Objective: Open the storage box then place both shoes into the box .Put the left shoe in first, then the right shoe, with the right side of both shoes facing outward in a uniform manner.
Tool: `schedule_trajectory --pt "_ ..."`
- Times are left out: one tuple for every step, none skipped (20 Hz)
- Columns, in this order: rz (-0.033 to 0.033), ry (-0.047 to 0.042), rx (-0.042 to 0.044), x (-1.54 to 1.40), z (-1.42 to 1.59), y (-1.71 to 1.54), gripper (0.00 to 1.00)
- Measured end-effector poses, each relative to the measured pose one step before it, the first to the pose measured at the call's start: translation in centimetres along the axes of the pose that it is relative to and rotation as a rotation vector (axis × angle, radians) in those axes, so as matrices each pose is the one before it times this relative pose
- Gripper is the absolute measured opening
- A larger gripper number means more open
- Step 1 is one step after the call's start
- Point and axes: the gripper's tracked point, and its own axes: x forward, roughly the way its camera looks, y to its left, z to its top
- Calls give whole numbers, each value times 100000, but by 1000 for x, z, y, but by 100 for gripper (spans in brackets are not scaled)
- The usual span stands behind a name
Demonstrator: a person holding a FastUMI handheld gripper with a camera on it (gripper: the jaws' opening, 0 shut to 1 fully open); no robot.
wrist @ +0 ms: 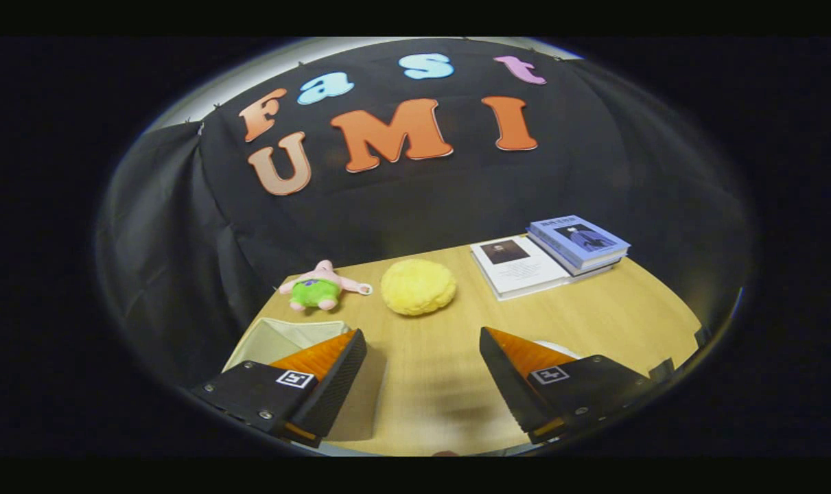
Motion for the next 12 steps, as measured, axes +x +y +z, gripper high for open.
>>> schedule_trajectory --pt "-1615 -12 169 -9 81 -1648 99" --pt "-1424 173 362 69 61 -1612 98" --pt "-1315 203 396 63 35 -1592 98" --pt "-1400 495 239 116 -72 -1610 98" --pt "-1469 597 -49 246 -162 -1736 98" --pt "-1309 561 -298 218 -165 -1621 98" --pt "-1165 375 -722 283 -139 -1570 99" --pt "-1375 246 -1246 221 -194 -1565 98" --pt "-1502 713 -1417 444 -399 -1644 98" --pt "-650 1126 -1290 405 -507 -1339 98" --pt "-502 1686 -1040 316 -714 -1162 99" --pt "119 1757 -1021 348 -709 -965 99"
